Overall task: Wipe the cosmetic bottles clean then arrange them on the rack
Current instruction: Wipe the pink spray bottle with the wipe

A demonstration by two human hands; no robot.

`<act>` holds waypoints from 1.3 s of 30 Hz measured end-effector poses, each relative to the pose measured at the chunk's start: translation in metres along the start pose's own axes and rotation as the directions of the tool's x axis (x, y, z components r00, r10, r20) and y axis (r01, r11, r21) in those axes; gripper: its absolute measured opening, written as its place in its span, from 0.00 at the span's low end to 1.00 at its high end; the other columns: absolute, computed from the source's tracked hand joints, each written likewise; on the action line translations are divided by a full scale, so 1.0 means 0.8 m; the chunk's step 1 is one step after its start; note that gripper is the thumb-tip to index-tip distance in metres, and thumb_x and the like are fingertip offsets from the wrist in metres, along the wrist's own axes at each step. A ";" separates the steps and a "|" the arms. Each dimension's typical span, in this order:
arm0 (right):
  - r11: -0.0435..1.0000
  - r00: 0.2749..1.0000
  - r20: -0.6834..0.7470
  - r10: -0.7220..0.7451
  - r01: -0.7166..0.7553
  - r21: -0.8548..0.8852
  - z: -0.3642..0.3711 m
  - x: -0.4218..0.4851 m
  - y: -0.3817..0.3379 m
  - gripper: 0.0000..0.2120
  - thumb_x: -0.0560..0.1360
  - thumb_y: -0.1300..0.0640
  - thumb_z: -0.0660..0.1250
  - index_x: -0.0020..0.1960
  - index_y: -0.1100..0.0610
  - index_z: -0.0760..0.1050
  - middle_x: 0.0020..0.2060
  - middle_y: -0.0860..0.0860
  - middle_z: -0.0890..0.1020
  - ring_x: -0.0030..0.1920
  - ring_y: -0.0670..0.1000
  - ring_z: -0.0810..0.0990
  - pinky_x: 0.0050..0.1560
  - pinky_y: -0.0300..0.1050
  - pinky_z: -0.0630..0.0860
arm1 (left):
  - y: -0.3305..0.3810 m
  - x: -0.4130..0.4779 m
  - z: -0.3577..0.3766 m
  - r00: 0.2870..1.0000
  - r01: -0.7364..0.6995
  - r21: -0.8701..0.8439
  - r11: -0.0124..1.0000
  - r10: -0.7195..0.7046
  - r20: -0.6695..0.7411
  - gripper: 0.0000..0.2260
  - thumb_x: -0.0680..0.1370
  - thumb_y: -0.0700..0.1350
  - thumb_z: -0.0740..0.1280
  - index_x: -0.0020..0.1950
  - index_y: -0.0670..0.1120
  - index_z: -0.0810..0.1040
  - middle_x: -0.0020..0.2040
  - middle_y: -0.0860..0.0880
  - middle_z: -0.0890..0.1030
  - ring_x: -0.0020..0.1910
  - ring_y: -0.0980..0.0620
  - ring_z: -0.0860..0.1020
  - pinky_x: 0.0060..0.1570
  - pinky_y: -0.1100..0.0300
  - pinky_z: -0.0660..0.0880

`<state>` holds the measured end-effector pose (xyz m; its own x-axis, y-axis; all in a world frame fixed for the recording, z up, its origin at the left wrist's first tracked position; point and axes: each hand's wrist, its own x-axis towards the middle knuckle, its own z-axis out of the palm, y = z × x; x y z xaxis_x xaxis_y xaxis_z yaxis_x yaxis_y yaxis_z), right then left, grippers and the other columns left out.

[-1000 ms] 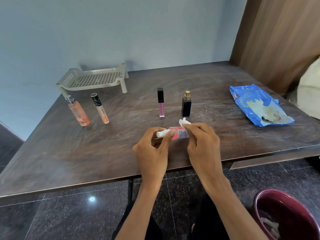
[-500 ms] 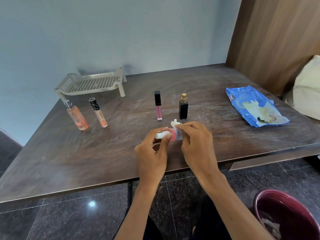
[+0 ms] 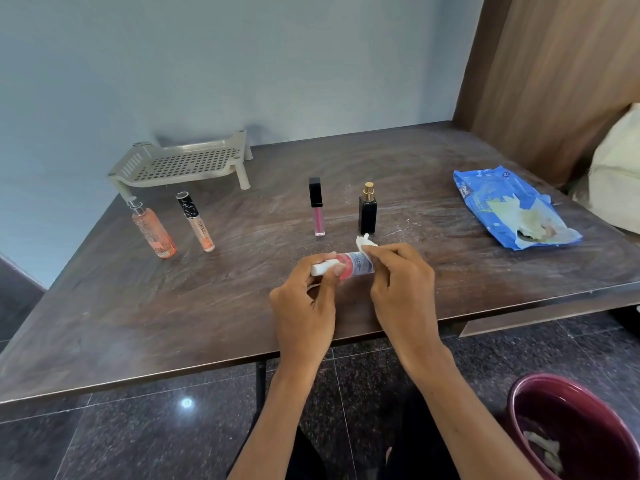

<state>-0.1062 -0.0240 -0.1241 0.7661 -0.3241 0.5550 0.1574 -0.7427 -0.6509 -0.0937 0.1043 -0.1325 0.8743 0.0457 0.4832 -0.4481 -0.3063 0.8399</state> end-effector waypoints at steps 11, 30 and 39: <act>0.989 0.995 0.049 -0.083 0.076 0.130 -0.002 -0.016 -0.033 0.13 0.78 0.62 0.65 0.61 0.56 0.80 0.48 0.48 0.80 0.48 0.45 0.79 0.48 0.35 0.76 | 0.007 0.000 -0.002 0.999 0.053 -0.022 0.998 -0.053 -0.006 0.06 0.78 0.51 0.70 0.53 0.52 0.83 0.40 0.61 0.83 0.41 0.63 0.82 0.36 0.72 0.75; 0.989 0.995 0.045 -0.088 0.082 0.121 0.002 -0.015 -0.028 0.13 0.79 0.60 0.65 0.62 0.56 0.80 0.48 0.48 0.79 0.48 0.46 0.79 0.48 0.37 0.77 | 0.006 -0.001 -0.001 0.998 0.064 -0.010 0.998 -0.064 -0.017 0.05 0.79 0.50 0.71 0.52 0.52 0.83 0.38 0.59 0.84 0.36 0.58 0.82 0.31 0.68 0.75; 1.000 1.000 0.025 0.017 -0.018 0.024 -0.003 0.001 0.001 0.11 0.79 0.62 0.64 0.59 0.56 0.81 0.47 0.49 0.80 0.47 0.47 0.79 0.47 0.29 0.72 | 0.002 -0.001 0.000 1.000 0.014 0.006 1.000 -0.014 -0.012 0.07 0.80 0.50 0.69 0.54 0.50 0.83 0.44 0.56 0.86 0.42 0.62 0.84 0.38 0.68 0.79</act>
<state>-0.1068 -0.0263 -0.1233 0.7843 -0.3218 0.5305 0.1587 -0.7224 -0.6730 -0.0951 0.1040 -0.1318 0.8780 0.0614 0.4747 -0.4349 -0.3117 0.8448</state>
